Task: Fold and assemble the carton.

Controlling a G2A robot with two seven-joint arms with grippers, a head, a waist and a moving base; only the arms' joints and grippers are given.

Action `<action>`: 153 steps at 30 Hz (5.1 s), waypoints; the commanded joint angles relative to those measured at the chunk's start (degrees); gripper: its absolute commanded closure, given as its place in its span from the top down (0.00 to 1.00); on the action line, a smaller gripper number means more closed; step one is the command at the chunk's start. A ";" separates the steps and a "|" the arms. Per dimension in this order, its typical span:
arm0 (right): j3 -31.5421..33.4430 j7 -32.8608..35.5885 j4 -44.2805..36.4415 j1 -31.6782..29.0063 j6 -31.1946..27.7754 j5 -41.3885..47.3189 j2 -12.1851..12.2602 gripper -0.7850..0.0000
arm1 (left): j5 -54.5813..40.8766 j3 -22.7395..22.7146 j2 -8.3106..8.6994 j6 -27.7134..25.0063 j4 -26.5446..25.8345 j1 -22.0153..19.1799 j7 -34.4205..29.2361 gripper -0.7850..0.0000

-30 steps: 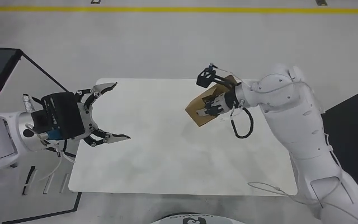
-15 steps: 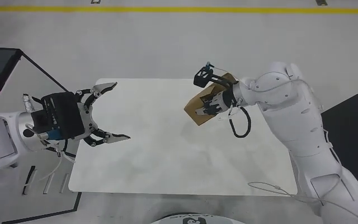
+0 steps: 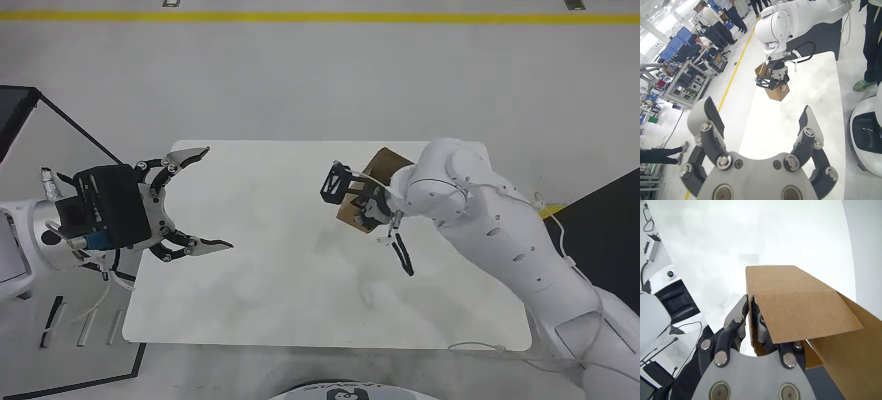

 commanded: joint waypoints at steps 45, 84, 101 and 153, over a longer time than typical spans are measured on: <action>-18.13 -5.75 3.25 1.22 -5.75 -20.59 -2.10 0.00 | 0.00 0.00 0.00 0.00 0.00 0.00 0.00 1.00; -23.86 -5.24 9.67 0.32 -5.24 -24.15 -3.62 0.00 | 0.00 0.00 0.00 0.00 0.00 0.00 0.00 1.00; -27.23 -9.89 13.21 1.68 -9.66 -27.59 -6.25 0.00 | 0.00 0.00 0.00 0.00 0.00 0.00 0.00 1.00; -7.47 -5.19 -9.10 -4.22 -4.29 -17.52 2.49 1.00 | 0.00 0.00 0.00 0.00 0.00 0.00 0.00 1.00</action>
